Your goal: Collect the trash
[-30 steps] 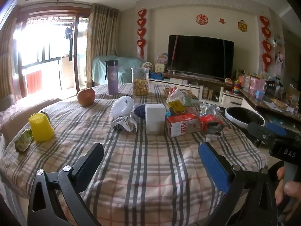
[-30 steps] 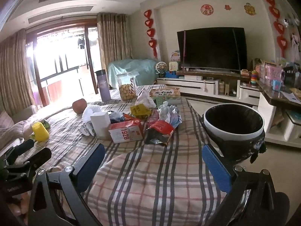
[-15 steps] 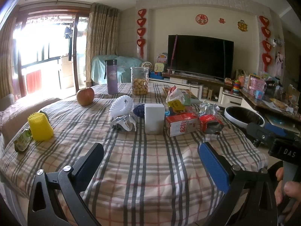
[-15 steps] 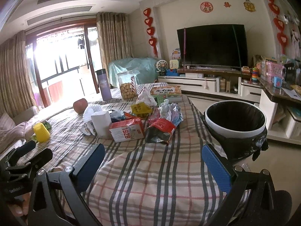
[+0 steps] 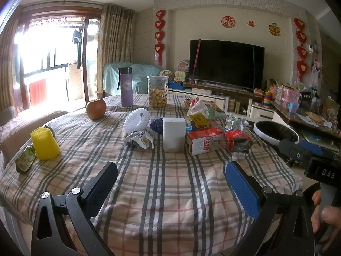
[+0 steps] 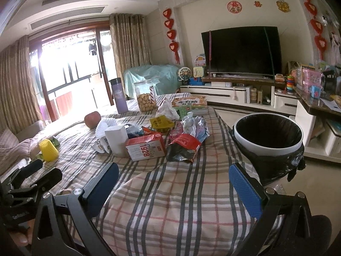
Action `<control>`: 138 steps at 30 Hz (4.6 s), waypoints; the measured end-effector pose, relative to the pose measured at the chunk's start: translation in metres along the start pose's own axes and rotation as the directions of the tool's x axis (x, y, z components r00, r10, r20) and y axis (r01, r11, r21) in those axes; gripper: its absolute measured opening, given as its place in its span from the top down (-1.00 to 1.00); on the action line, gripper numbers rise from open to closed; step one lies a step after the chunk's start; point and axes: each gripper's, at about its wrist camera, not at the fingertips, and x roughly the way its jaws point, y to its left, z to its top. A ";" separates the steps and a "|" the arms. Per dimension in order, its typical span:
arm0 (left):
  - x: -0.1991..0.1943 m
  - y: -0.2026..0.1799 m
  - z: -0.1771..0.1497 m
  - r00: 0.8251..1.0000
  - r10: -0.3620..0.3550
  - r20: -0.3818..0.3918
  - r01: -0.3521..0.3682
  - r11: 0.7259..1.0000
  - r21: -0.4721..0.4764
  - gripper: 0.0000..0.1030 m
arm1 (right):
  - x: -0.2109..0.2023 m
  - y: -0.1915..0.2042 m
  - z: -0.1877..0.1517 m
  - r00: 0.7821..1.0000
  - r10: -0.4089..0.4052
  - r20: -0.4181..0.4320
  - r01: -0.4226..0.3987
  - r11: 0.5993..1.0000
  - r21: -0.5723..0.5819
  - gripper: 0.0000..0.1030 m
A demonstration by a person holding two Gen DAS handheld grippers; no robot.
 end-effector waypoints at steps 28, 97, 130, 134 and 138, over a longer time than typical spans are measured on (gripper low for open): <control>0.007 0.000 -0.005 1.000 -0.018 -0.023 0.018 1.000 -0.014 -0.98 | 0.001 0.002 -0.001 1.000 0.013 -0.023 -0.013 1.000 0.013 -1.00; 0.261 -0.032 0.056 0.882 -0.213 -0.419 0.234 0.972 -0.001 0.81 | 0.139 -0.073 0.014 0.935 0.158 -0.318 -0.108 0.979 0.171 0.79; 0.260 -0.060 0.060 0.874 -0.251 -0.416 0.319 0.942 0.101 0.33 | 0.099 -0.105 0.022 0.954 0.147 -0.263 -0.085 0.969 0.233 0.96; 0.248 -0.062 0.059 0.886 -0.252 -0.389 0.315 0.943 0.107 0.35 | 0.092 -0.106 0.024 0.957 0.150 -0.246 -0.091 0.968 0.234 0.97; 0.232 -0.070 0.056 0.890 -0.269 -0.369 0.324 0.941 0.094 0.36 | 0.083 -0.111 0.026 0.962 0.148 -0.231 -0.092 0.967 0.238 0.97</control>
